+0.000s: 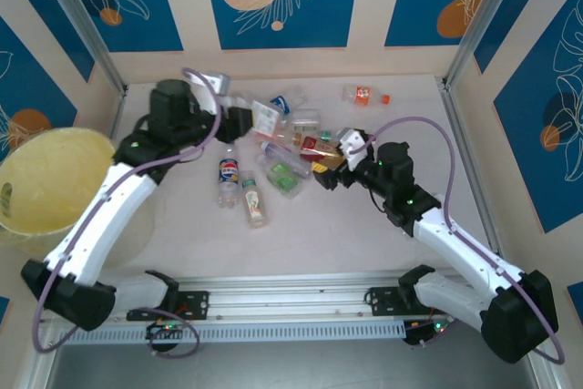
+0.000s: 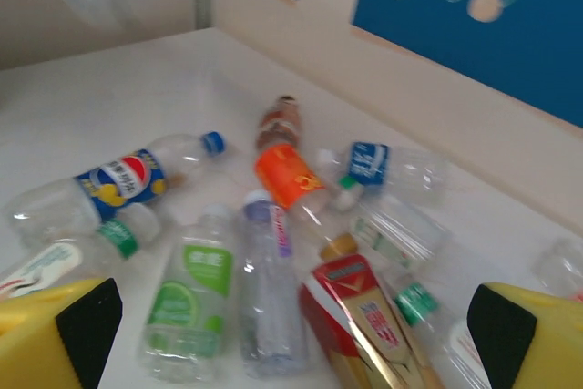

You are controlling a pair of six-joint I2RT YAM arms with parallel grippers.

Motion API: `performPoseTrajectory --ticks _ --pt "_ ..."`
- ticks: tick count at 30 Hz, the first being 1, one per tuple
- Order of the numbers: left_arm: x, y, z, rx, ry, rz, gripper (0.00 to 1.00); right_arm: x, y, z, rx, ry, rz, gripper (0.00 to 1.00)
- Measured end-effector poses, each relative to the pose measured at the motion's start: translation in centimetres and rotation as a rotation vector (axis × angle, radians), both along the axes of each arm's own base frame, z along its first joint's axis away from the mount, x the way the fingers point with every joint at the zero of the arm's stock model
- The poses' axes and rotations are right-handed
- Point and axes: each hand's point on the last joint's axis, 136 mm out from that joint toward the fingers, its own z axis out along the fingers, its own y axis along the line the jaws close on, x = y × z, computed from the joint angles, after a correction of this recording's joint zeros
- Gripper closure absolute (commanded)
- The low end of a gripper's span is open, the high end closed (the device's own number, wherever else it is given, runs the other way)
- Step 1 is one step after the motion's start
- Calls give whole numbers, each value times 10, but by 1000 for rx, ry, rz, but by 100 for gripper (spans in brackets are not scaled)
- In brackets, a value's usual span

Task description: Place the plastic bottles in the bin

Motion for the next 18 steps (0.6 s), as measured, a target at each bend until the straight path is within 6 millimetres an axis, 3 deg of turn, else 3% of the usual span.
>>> performPoseTrajectory --ticks 4,10,15,18 --pt "-15 56 61 53 -152 238 97 20 -22 -13 36 54 -140 1" --pt "-34 152 104 204 -241 691 100 37 -41 -28 59 115 -270 1" --pt "-59 220 122 406 -293 1033 100 44 -43 -32 67 123 -294 0" --pt "-71 257 116 511 -273 1216 100 48 -42 -36 62 132 -294 0"
